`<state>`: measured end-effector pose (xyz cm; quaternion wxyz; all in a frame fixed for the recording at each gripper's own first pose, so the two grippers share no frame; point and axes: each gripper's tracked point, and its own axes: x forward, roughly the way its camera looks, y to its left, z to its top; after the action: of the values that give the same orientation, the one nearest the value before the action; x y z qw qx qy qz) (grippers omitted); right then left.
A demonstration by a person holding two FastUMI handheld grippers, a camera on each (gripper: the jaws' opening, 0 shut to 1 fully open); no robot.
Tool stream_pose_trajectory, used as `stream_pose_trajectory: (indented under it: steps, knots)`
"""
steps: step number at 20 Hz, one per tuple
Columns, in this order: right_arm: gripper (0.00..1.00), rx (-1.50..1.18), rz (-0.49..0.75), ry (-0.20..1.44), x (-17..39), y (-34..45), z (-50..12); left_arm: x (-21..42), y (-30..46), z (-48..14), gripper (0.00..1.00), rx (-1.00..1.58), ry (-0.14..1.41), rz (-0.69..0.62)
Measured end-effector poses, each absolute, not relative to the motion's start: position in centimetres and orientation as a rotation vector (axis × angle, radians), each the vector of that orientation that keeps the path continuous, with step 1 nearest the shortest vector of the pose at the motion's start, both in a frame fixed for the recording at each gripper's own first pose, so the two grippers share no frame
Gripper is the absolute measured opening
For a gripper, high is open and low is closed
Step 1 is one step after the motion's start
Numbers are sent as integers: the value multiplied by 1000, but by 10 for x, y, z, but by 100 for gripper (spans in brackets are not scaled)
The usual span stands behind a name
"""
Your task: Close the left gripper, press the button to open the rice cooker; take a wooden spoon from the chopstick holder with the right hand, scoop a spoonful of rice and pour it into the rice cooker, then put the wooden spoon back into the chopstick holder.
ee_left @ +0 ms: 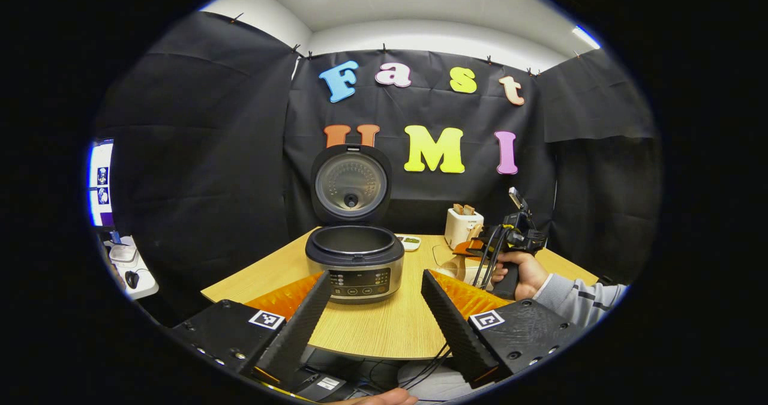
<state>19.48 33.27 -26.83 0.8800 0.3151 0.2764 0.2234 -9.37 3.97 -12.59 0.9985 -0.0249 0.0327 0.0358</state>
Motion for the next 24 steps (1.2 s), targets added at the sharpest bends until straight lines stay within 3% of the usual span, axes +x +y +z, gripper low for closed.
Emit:
stream_pose_trajectory:
  steps: [13, 24]
  knots:
    - [10, 1123, 363, 564, 215, 277, -245, -89, 45, -126, 97, -74, 62, 79]
    - [9, 1687, 552, 548, 200, 297, -189, -96, 54, -121, 96, -36, 28, 112]
